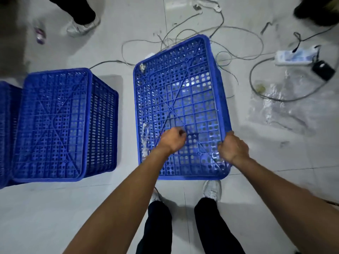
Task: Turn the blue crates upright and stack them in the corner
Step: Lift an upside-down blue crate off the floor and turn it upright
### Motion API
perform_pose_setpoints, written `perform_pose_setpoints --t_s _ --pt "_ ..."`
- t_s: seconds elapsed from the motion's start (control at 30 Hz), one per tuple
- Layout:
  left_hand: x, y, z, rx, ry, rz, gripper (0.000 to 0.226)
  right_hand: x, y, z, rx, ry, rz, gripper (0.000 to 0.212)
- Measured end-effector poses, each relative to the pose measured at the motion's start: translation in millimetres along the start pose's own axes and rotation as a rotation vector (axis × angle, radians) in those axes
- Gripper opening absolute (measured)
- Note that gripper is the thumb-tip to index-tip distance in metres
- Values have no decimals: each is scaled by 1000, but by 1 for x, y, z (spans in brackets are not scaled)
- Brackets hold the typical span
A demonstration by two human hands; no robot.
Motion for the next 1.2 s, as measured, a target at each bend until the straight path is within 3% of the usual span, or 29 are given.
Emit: perform_pose_setpoints --t_s 0.13,0.33,0.7,0.87,1.03,1.2 --pt "13 17 -11 -62 52 -16 30 -8 -34 -20 56 50 -15 57" --pt "17 9 -20 -126 139 -125 40 -30 -81 -49 176 110 -34 44" --pt "70 -38 -53 19 341 65 41 -53 -184 -79 399 122 -71 59" --pt "92 -65 -71 60 393 65 37 -59 -215 -83 567 92 -32 41" --pt "112 -97 -84 115 429 116 33 -50 -181 -47 352 114 170 27" --pt "127 -137 -93 185 469 134 47 -65 -129 -11 80 56 227 40"
Point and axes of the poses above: each hand's wrist, its own z-axis towards the middle knuckle, its own x-axis out of the back of the hand, y = z × x, the point moved 9 cm from there along z, towards the middle knuckle, and after that the axes turned 14 degrees about -y, right-handed, at the moved point
